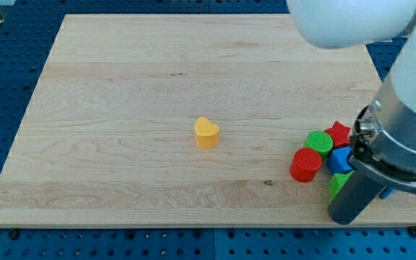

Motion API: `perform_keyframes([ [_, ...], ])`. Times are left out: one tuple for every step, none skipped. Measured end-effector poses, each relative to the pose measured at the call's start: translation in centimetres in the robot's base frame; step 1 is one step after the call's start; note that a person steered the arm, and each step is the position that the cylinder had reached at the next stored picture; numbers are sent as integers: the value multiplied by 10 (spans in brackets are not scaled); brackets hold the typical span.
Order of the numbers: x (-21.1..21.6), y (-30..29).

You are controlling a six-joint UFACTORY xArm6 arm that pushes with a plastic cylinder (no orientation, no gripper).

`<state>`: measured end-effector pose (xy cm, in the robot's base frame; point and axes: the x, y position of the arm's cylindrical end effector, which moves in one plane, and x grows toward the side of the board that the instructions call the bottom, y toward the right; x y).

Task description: Move red circle into the yellow heart

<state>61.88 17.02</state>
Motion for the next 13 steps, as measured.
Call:
perform_keyframes([
  [0,-1],
  [-1,-2],
  [-1,2],
  [-1,17],
  [0,1],
  [0,-20],
  [0,-47],
  [0,-46],
  [-13,-45],
  [-32,-45],
  [-37,-38],
  [-49,-37],
  [-54,-37],
])
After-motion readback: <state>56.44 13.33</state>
